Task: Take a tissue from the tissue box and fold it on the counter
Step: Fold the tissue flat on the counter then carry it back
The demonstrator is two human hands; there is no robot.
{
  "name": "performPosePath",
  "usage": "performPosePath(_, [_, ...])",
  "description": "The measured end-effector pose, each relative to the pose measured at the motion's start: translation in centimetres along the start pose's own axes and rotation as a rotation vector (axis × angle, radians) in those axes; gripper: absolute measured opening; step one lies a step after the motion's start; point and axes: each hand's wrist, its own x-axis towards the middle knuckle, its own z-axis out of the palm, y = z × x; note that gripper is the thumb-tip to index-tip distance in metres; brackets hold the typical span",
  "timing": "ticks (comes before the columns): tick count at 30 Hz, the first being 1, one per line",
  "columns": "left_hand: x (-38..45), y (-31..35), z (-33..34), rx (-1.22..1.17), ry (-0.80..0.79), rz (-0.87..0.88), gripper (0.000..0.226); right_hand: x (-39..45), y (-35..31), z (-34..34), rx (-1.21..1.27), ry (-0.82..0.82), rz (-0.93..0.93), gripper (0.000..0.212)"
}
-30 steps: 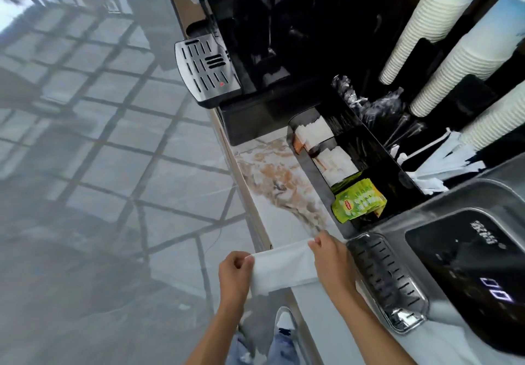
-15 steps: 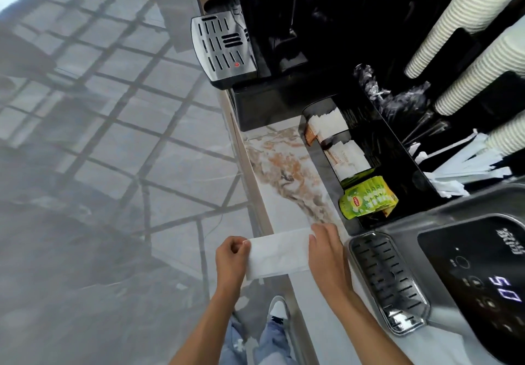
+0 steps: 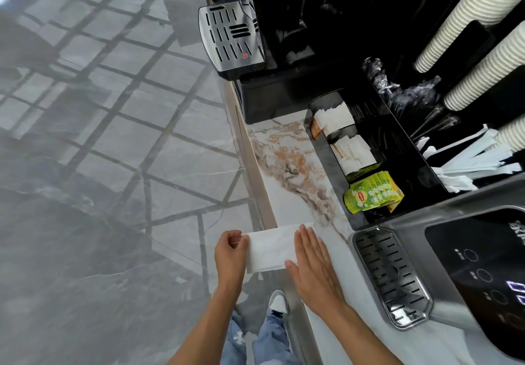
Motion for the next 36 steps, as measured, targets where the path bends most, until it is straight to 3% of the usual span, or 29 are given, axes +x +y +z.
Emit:
performPosePath(2, [-0.9, -0.6, 0.1, 0.04, 0.127, 0.042, 0.018, 0.0, -0.2, 0.3, -0.008, -0.022, -0.002, 0.069])
performPosePath(4, [-2.5, -1.3, 0.6, 0.023, 0.156, 0.109, 0.018, -0.2, -0.2, 0.4, 0.0, -0.027, 0.01, 0.072])
performPosePath(8, [-4.6, -1.6, 2.9, -0.188, -0.162, -0.048, 0.022, -0.4, -0.2, 0.1, 0.011, -0.028, 0.021, 0.073])
performPosePath(11, [-4.5, -1.5, 4.4, -0.437, -0.382, -0.208, 0.049, -0.4, -0.4, -0.2, 0.0, -0.044, 0.021, 0.073])
performPosePath(14, [-3.5, -1.3, 5.3, -0.611, -0.482, -0.33, 0.068, -0.3, -0.4, -0.1, -0.013, -0.044, 0.017, 0.072])
performPosePath(24, [-2.6, -0.8, 5.3, -0.909, -0.606, -0.49, 0.084, -0.3, -0.3, 0.6, -0.022, -0.018, 0.028, 0.068])
performPosePath(36, [-1.8, -2.3, 5.0, -0.991, -0.67, -0.562, 0.09, 0.2, -0.8, 0.9, -0.023, 0.012, -0.009, 0.065])
